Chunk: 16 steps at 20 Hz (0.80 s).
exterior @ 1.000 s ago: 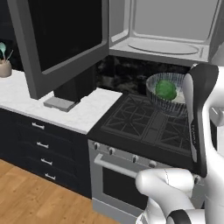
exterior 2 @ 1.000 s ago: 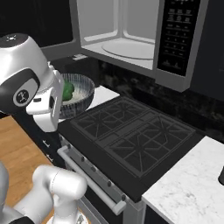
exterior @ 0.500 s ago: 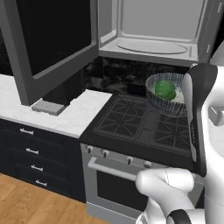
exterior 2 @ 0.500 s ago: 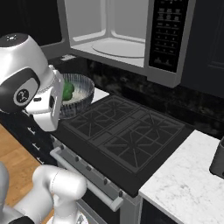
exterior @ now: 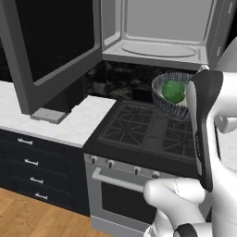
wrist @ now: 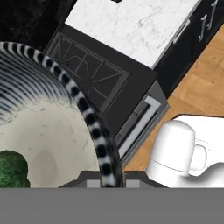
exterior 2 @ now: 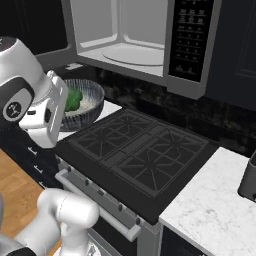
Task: Pick the broccoli from the sink and place it in the bowl. Then pick the bowl and place it in the microwave. Then close the microwave door and press the start button.
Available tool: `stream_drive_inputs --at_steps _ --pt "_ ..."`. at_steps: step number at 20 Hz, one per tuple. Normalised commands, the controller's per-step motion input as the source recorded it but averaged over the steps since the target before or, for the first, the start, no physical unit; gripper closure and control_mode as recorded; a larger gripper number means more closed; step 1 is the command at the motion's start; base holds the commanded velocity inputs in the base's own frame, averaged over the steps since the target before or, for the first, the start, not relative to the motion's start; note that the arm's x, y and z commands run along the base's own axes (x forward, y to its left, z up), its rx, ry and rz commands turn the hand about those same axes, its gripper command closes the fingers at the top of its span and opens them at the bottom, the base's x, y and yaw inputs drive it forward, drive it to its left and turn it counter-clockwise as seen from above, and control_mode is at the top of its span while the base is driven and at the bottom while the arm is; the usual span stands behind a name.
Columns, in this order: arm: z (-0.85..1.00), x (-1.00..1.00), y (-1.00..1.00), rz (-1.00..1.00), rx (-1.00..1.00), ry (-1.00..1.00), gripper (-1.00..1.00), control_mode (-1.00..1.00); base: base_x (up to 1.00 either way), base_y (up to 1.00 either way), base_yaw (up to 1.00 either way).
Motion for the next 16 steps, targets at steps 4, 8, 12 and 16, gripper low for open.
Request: stream_drive_inputs --at_steps 4,8,12,16 --pt "0.34 0.00 0.28 -0.14 0.00 -0.23 1.00 -1.00 0.00 0.00 0.00" --pt "0.35 0.16 0.08 -0.15 0.00 -0.16 1.00 -1.00 0.00 0.00 0.00" --pt "0.37 0.19 0.00 -0.13 0.00 -0.13 1.00 -1.00 0.00 0.00 0.00" --pt "0.38 0.27 0.00 -0.12 0.00 -0.11 1.00 -1.00 0.00 0.00 0.00"
